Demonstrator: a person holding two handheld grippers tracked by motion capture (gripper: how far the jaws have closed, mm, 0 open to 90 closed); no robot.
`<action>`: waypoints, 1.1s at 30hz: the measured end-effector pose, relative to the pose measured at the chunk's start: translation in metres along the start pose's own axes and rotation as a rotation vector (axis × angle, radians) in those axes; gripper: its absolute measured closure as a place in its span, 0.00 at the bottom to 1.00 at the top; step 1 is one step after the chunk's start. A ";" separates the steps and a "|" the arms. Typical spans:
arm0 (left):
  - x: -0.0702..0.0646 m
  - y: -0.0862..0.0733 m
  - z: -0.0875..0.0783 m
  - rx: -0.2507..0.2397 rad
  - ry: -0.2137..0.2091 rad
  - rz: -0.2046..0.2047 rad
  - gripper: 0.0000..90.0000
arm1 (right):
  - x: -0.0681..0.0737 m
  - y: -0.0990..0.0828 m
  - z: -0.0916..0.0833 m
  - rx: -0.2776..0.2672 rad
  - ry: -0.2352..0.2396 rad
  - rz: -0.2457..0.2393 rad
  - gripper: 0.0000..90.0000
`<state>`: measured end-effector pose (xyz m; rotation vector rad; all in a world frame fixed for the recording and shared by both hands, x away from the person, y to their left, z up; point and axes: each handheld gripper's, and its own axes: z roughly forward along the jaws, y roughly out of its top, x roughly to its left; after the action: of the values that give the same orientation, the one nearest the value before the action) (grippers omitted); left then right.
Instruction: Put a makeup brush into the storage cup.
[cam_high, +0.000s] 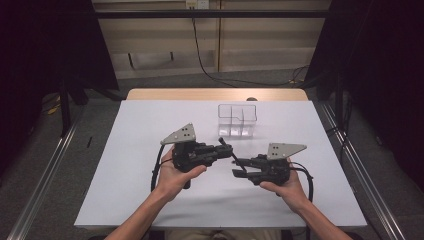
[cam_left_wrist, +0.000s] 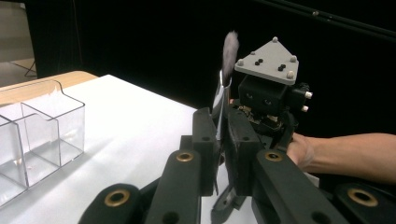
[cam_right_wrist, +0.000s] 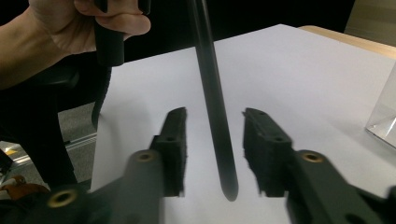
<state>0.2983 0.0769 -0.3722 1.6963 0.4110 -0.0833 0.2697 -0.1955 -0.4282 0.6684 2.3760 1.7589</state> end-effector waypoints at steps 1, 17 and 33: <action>0.000 0.000 0.000 0.002 0.000 0.002 0.93 | 0.000 0.000 0.000 -0.001 -0.001 0.006 0.57; 0.002 0.001 -0.002 0.013 0.032 -0.004 0.93 | 0.000 0.003 -0.002 -0.037 -0.028 0.042 0.19; 0.005 0.011 -0.013 0.068 0.053 0.013 0.93 | -0.001 0.001 -0.007 -0.062 -0.046 0.049 0.04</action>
<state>0.3038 0.0892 -0.3607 1.7706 0.4403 -0.0431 0.2687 -0.2021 -0.4255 0.7556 2.2849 1.8078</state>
